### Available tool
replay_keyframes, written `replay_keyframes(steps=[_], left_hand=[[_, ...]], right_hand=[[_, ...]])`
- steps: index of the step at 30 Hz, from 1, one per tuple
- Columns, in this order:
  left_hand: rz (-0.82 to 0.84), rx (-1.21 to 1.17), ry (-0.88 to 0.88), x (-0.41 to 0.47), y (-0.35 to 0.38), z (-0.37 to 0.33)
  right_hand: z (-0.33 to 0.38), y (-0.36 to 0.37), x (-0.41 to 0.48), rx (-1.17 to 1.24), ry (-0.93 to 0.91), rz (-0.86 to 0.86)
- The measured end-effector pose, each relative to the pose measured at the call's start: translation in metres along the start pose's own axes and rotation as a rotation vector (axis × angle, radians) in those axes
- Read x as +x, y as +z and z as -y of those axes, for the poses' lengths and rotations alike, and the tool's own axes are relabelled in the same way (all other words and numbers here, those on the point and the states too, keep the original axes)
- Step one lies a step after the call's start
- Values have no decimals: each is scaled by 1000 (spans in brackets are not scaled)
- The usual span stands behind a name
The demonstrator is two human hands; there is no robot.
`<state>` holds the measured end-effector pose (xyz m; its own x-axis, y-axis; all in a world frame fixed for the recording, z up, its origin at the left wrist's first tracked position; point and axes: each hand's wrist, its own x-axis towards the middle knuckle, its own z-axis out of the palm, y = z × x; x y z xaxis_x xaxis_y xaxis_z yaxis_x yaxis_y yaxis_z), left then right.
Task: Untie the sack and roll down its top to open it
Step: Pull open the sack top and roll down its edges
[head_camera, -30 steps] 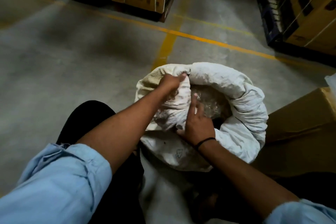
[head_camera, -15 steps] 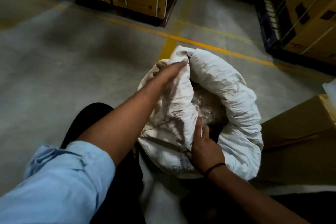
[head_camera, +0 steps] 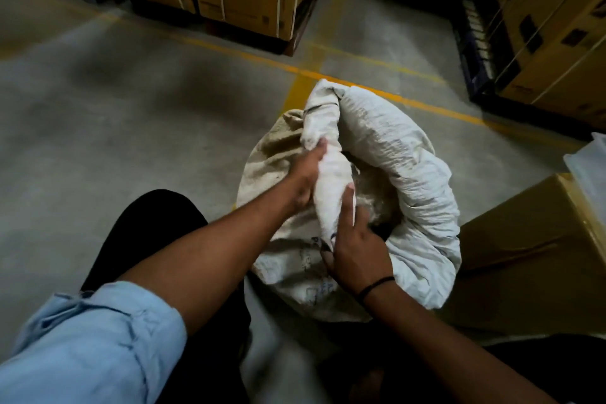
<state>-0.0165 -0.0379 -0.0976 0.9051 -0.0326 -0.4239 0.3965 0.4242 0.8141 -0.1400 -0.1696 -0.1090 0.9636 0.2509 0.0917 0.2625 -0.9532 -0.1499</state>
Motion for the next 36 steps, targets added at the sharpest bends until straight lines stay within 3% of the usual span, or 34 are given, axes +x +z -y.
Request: replay_keyframes(steps=[4,7,10,13,16,18,20,22,24,28,30,32,36], left_hand=[[163,-450,-30,-4,-22,-21],[198,-544,-12,-4,-27,-14],[189,-576,17,0,-29,-6],[219,-550,-12,-1,-26,-1],[147,-234,-110,-2,-13,-6],[-119,258,-171,2,-7,-13],[-424,754,-110,3,-5,-18],[-423,996,-12,-1,4,-19],[-337,1033,-27,-4,12,-15],[-345,966,-80,4,-5,4],[-353,820,-29,12,-23,10],[-369,594,0,18,-37,15],[-225,-34,-160,35,-64,22]], right_hand=[[5,-6,7,4,-66,-81],[16,-7,7,104,-70,-24],[17,-17,25,404,53,-18],[8,-23,50,652,150,138],[2,-10,59,646,264,193],[2,1,59,529,307,141],[3,11,55,371,261,118],[8,19,49,161,153,76],[15,28,39,-8,-12,34],[25,36,28,-117,-250,3],[26,35,24,-85,-307,34],[29,32,17,101,-251,72],[27,27,22,440,94,134]])
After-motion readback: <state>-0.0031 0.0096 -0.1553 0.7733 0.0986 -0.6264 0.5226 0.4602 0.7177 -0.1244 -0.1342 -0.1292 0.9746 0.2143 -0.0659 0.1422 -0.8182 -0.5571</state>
